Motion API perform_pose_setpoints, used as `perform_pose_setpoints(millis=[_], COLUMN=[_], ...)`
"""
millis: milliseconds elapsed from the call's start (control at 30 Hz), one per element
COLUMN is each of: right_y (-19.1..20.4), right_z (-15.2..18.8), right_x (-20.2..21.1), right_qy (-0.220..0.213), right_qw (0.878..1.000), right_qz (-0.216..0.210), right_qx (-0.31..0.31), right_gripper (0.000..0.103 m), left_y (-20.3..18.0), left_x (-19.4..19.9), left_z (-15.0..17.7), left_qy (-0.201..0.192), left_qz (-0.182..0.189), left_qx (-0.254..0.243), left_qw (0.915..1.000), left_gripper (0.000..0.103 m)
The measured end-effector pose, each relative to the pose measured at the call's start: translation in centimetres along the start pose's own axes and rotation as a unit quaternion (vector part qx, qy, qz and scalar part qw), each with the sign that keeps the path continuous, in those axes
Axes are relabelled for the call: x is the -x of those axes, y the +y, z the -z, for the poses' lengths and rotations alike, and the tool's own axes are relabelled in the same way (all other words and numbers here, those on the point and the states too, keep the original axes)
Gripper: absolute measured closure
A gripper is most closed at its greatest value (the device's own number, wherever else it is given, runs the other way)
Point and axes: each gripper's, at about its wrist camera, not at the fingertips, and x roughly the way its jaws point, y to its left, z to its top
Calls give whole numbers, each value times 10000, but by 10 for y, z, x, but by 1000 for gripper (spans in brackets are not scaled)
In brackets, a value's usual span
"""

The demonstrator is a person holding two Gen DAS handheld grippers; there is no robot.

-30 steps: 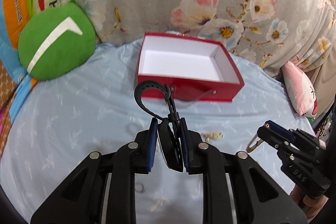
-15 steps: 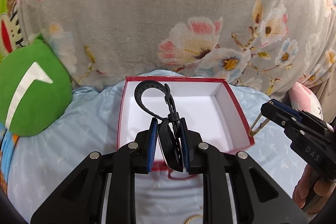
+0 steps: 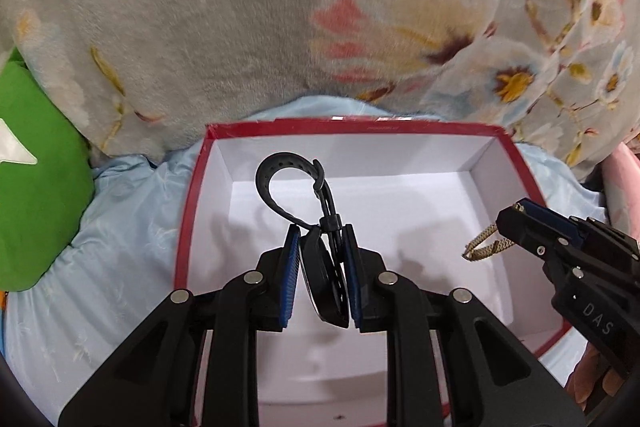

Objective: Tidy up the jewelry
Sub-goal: 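Open both tools to drop the watches into the red box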

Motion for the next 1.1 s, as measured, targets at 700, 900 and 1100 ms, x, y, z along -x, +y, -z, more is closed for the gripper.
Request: perform_pose_setpoints(millis=[700,900,1100], right_y=[1,2,4], right_z=[41,106,186], right_x=[100,177,220], right_qy=[-872,-1012,-729], right_qw=[9956,9937,9941], right_qz=[327,480,798], right_qx=[59,37,43], right_gripper=[41,39,38], left_y=[25,44,53], left_x=[111,168,197], left_z=[28,99,183], left_qy=[-933,-638,-175], left_qz=[-440,-588,-685], left_qx=[209,380,591], left_qw=[9944,9955,9957], left_gripper=[16,13,13])
